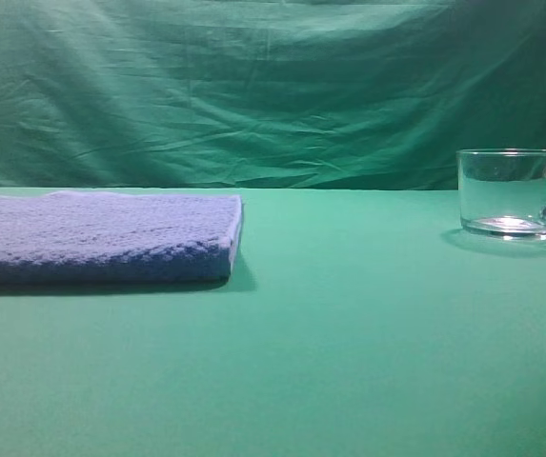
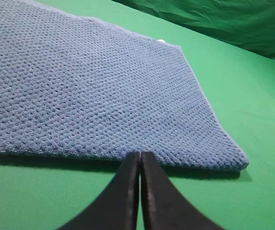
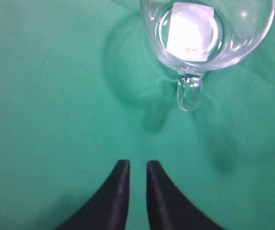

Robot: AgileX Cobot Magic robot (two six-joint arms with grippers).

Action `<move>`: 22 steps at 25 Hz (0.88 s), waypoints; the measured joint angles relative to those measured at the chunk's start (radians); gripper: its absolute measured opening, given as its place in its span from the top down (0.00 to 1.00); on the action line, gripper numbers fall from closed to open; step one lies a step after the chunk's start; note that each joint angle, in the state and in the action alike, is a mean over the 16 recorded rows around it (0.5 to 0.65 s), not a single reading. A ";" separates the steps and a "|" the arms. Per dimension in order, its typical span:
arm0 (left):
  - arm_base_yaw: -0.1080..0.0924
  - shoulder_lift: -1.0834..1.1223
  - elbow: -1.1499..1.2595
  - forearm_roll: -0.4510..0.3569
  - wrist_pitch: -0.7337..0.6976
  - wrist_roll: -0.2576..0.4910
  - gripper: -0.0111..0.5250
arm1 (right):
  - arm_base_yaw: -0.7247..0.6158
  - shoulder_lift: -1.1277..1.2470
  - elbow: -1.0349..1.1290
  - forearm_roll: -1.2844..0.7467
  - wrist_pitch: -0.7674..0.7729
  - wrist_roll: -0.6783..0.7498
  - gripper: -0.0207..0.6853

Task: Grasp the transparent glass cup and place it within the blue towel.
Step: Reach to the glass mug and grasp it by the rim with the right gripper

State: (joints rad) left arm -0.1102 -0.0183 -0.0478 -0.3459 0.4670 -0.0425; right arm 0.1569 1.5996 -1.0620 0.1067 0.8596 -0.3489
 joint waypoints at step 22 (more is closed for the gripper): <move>0.000 0.000 0.000 0.000 0.000 0.000 0.98 | 0.002 0.280 -0.187 -0.058 -0.040 0.052 0.66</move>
State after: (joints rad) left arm -0.1102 -0.0183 -0.0478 -0.3459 0.4670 -0.0425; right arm 0.1585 1.8795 -1.2489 0.0487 0.8197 -0.2970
